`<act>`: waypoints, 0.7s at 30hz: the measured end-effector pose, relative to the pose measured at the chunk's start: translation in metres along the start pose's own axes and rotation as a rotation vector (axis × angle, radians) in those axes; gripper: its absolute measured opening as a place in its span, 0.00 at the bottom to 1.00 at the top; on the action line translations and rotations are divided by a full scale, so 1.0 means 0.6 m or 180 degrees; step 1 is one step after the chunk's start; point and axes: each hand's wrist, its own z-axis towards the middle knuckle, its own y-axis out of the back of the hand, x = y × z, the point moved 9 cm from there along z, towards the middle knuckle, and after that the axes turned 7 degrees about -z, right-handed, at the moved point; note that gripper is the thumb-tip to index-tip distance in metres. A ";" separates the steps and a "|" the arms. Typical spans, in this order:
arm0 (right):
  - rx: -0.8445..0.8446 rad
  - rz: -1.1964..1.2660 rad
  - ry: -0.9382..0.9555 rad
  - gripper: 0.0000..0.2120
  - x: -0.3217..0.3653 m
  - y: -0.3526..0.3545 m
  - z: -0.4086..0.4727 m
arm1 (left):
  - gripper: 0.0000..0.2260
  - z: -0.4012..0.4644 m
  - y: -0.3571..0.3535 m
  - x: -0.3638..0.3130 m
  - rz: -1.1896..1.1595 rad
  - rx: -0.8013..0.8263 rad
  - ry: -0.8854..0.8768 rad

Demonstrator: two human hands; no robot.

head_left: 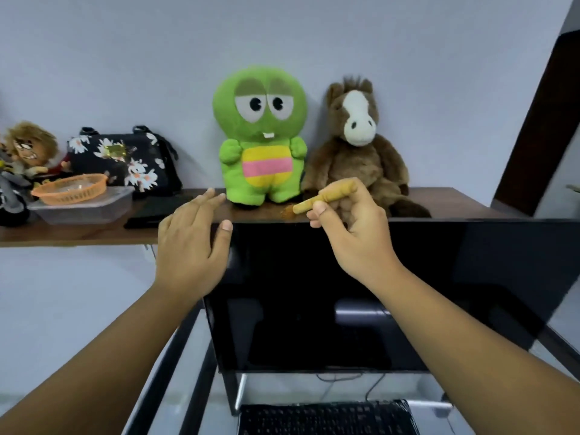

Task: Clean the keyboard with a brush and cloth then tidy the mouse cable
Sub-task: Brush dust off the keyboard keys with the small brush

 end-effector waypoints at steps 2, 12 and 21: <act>0.0033 0.0149 -0.0173 0.03 -0.025 0.026 -0.041 | 0.21 -0.040 -0.017 -0.029 -0.0040 0.0068 -0.0063; 0.0487 0.0060 -0.1349 0.09 -0.188 0.061 -0.263 | 0.17 -0.259 -0.125 -0.014 0.0068 0.0802 0.0510; -0.0298 -0.0072 -0.3010 0.08 -0.315 0.022 -0.545 | 0.27 -0.519 -0.248 0.128 0.0156 0.2100 0.1829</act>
